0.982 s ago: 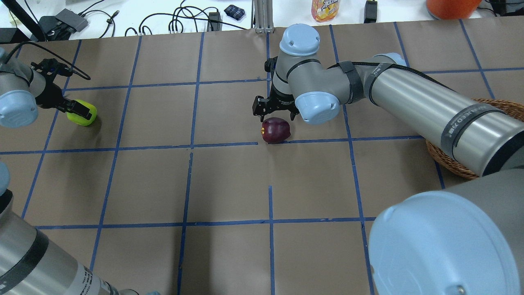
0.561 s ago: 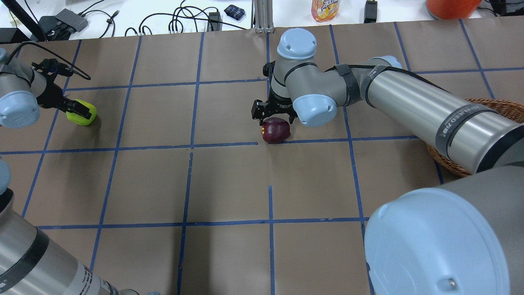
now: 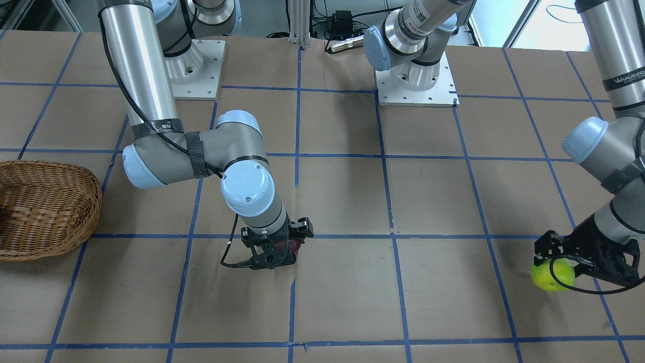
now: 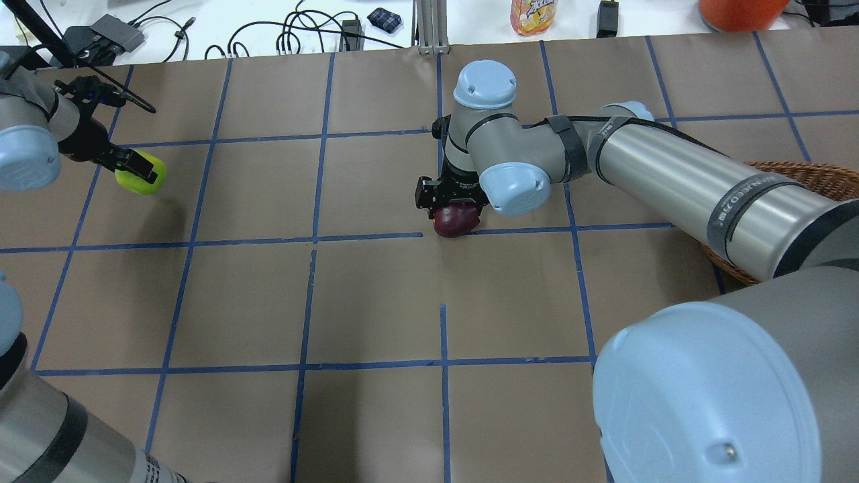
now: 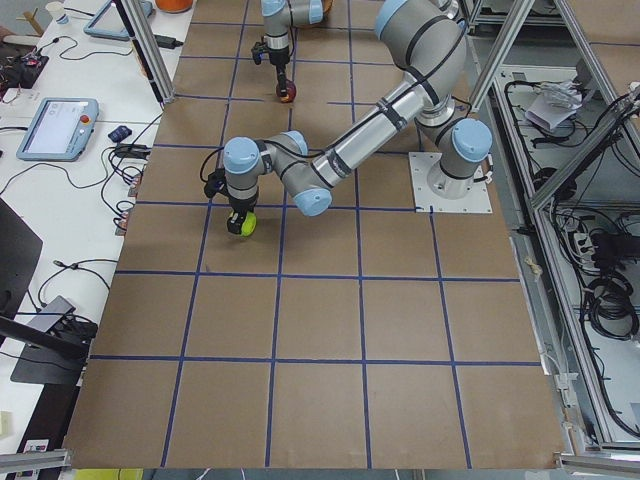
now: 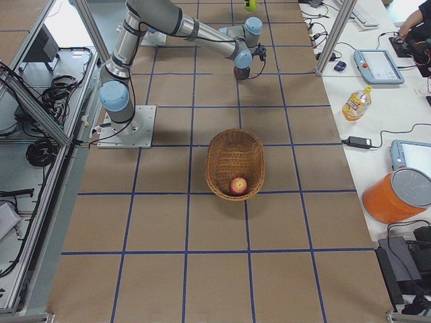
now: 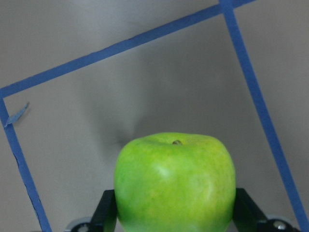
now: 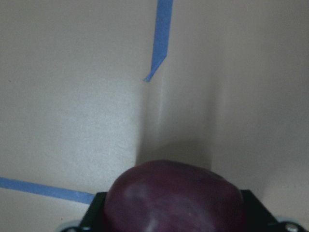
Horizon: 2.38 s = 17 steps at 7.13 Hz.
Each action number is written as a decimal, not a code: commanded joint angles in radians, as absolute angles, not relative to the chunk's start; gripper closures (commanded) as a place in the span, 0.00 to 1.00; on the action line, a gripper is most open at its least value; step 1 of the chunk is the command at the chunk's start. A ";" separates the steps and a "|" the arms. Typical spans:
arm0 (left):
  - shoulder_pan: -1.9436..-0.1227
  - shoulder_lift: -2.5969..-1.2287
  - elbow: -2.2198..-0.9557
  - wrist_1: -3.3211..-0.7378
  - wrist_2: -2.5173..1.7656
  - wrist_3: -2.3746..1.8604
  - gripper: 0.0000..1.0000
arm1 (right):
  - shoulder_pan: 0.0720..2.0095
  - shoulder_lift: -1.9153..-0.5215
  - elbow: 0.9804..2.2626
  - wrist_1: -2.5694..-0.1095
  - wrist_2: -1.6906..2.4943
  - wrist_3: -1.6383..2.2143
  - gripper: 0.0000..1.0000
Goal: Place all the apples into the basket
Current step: 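Drop the dark apple in the basket while the left sets the green apple down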
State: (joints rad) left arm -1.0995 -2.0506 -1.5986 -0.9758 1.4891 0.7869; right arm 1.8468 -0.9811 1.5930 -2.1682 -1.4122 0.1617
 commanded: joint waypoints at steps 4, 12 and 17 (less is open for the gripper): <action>-1.463 -1.957 -1.608 -1.077 1.491 0.188 0.73 | 1.639 -1.141 1.632 -2.007 -1.443 0.034 0.41; -1.940 -2.066 -1.614 -0.874 1.442 -0.552 0.71 | 0.867 -1.289 1.804 -2.067 -1.505 -0.843 0.25; -1.939 -2.108 -1.617 -0.844 1.476 -0.520 0.00 | 0.893 -1.305 1.789 -1.993 -1.489 -0.851 0.00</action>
